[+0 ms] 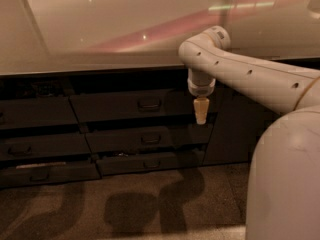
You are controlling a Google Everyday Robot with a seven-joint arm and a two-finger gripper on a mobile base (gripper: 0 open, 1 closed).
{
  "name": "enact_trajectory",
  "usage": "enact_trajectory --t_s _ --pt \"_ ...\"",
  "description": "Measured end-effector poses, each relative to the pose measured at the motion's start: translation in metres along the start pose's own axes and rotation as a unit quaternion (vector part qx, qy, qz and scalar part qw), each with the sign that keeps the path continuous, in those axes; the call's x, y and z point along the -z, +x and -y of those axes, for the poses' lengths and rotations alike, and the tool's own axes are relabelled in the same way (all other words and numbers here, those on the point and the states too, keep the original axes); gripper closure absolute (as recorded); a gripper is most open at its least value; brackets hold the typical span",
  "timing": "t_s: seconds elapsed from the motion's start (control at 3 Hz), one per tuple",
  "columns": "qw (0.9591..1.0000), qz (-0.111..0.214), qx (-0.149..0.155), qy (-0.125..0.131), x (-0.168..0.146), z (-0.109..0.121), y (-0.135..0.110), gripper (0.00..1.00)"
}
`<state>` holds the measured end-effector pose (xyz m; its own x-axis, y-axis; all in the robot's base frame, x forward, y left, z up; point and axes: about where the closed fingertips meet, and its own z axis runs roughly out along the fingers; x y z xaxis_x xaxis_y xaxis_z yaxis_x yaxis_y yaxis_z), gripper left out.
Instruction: Open top drawer
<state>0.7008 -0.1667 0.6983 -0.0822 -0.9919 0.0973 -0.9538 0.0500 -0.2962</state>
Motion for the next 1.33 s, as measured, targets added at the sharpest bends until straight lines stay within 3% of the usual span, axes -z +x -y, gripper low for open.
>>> enact_trajectory --t_s 0.33,0.67,1.0,1.33 --pt "0.9972 0.057 0.041 -0.026 -0.004 -0.0078 -0.0212 0.0" --pt "0.9945 0.065 0.078 -0.026 -0.0042 -0.0095 -0.0259 0.0" --pt "0.9945 0.065 0.078 -0.026 -0.0042 -0.0095 -0.0259 0.0" --pt "0.9902 0.088 0.103 -0.033 -0.0063 -0.0111 -0.0277 0.0"
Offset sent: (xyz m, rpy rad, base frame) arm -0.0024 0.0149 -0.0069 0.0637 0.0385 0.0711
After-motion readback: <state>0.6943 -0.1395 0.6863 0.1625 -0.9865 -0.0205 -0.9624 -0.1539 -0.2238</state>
